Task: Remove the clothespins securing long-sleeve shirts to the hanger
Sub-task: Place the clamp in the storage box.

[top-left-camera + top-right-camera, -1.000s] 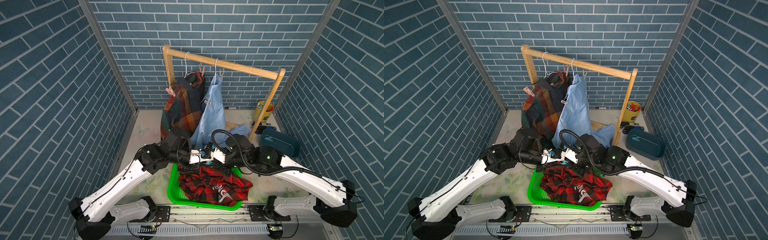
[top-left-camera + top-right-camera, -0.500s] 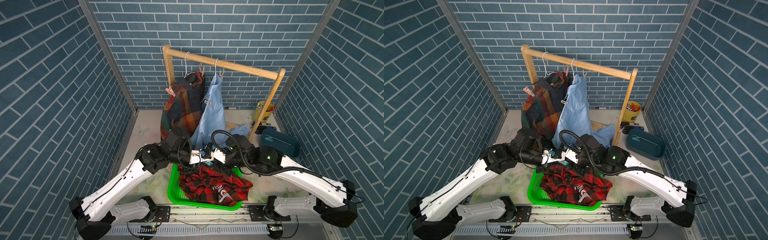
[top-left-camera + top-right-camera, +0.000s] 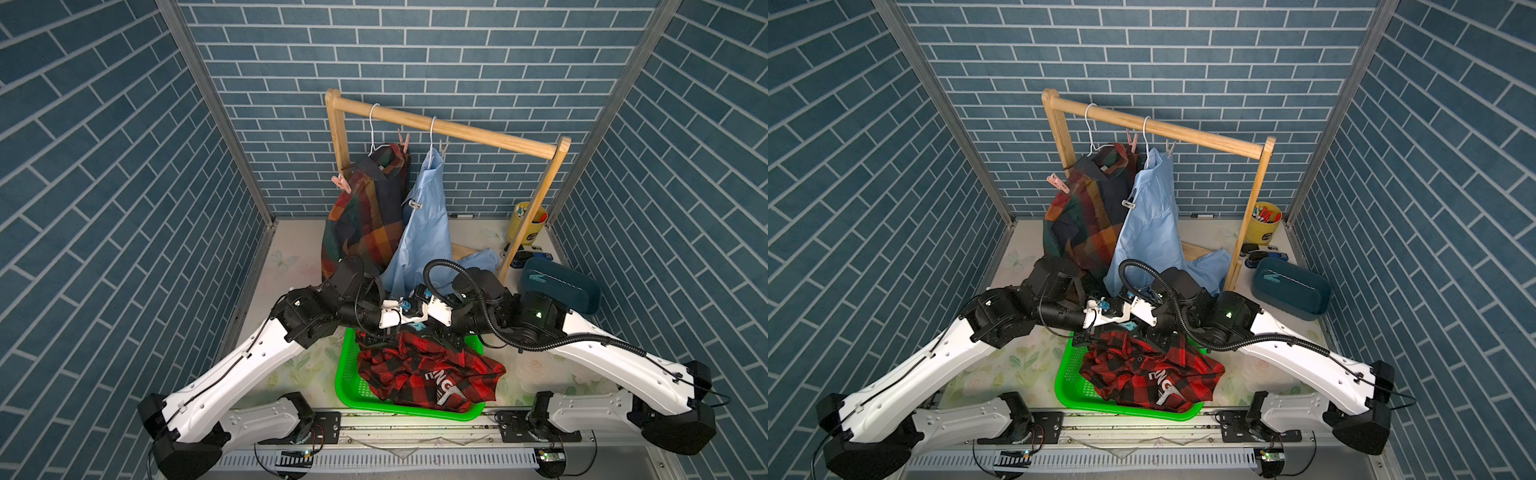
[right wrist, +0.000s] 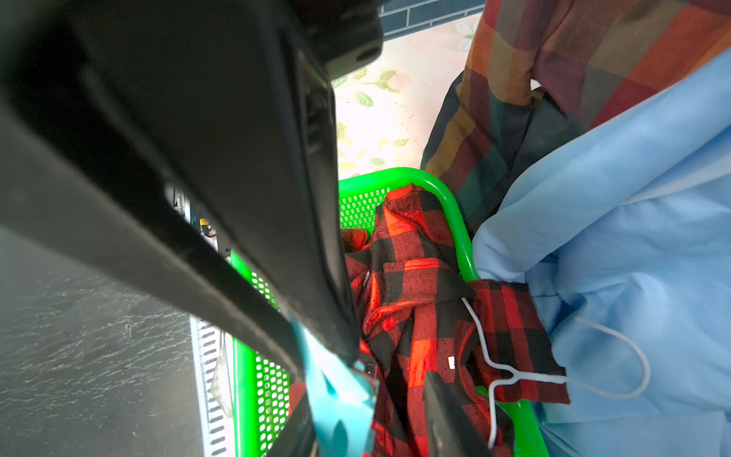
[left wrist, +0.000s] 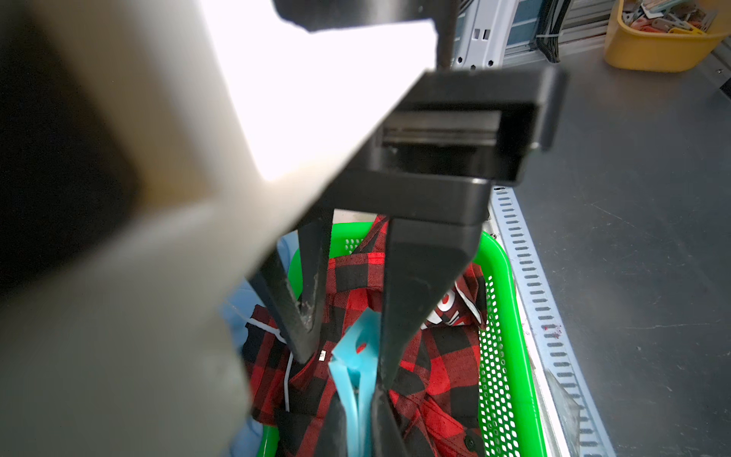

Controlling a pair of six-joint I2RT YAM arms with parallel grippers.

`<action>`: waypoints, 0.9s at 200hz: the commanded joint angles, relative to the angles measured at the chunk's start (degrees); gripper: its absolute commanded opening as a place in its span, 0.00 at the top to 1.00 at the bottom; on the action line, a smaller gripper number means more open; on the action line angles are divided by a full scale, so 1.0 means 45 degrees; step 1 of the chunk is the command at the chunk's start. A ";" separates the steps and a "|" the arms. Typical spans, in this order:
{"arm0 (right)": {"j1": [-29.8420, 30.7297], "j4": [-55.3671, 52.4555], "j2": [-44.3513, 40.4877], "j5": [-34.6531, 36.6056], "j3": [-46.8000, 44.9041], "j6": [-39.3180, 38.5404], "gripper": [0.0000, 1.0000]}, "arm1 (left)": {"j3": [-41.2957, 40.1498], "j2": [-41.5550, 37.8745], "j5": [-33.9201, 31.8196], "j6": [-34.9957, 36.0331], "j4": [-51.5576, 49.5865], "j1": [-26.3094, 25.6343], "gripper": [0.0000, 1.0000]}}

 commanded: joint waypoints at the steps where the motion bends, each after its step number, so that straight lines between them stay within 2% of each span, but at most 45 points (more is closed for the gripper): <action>1: 0.0409 0.1695 -0.0121 -0.0262 0.0662 -0.1356 0.54 | -0.0080 0.0570 -0.0338 -0.0307 -0.0521 -0.0215 1.00; 72: 0.0413 0.1853 -0.0164 -0.0261 0.0755 -0.1289 0.54 | -0.0199 0.0643 -0.0409 -0.0326 -0.0473 -0.0288 0.98; 113: 0.0420 0.1876 -0.0177 -0.0396 0.0774 -0.1259 0.60 | -0.0292 0.0712 -0.0506 -0.0341 -0.0482 -0.0313 0.97; 142: 0.0433 0.1871 -0.0165 -0.0469 0.0794 -0.1278 0.74 | -0.0332 0.0724 -0.0594 -0.0326 -0.0477 -0.0337 0.96; 180: 0.0470 0.1808 -0.0077 -0.0527 0.0778 -0.1308 0.92 | -0.0333 0.0820 -0.0672 -0.0325 -0.0472 -0.0371 0.88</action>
